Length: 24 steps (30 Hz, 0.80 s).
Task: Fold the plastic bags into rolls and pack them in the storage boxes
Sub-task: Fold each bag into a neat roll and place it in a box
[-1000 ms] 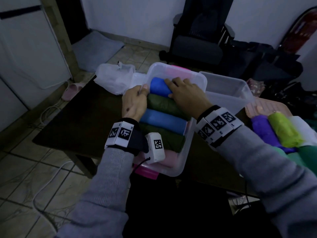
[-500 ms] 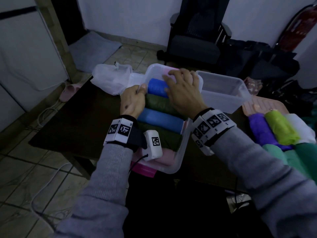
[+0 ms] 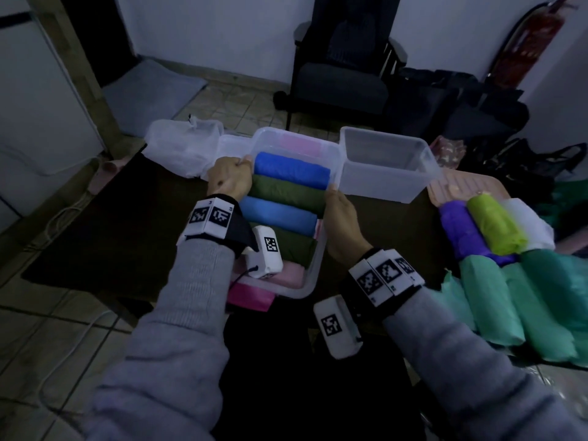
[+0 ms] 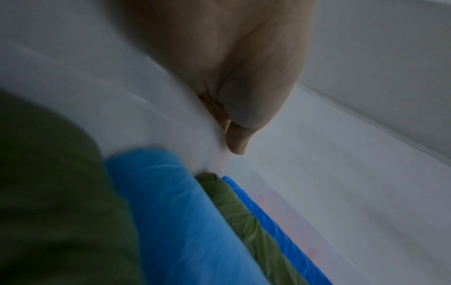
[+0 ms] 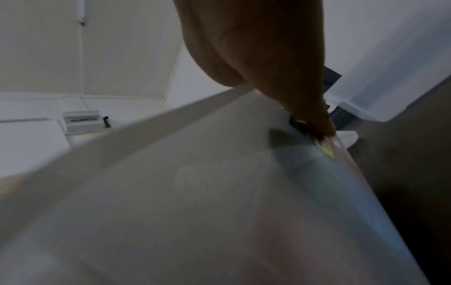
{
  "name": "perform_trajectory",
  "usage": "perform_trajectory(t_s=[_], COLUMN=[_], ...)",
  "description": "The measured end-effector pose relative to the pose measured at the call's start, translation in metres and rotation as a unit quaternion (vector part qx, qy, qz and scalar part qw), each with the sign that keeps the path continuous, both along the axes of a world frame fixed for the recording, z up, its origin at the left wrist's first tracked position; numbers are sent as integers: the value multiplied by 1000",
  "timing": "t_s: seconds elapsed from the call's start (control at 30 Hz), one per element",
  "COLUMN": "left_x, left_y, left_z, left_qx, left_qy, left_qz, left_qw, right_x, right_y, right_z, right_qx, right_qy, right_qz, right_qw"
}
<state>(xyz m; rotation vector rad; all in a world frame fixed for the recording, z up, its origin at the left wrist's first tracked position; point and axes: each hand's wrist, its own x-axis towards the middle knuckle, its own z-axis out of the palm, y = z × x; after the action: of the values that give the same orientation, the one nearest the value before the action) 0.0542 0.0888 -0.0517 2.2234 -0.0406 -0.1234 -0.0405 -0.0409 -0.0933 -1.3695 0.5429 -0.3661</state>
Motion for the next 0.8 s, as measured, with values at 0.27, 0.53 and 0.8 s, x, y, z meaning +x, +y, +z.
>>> perform_trajectory(t_s=[0.27,0.53,0.8], left_x=[16,22,20], left_y=[-11,-19,-17], left_z=[-6,-9,-10], left_qx=[61,82,139], left_qy=[49,70,43], left_qz=[-4,11,-15], left_qw=[997,994,989], right_x=[18,24,17], right_y=[-3,-9,-10], right_z=[-5,-10,-5], right_qx=[-54,-32,-44], right_qy=[54,71,76], right_qz=[-40,-17,12], right_qw=[996,997,996])
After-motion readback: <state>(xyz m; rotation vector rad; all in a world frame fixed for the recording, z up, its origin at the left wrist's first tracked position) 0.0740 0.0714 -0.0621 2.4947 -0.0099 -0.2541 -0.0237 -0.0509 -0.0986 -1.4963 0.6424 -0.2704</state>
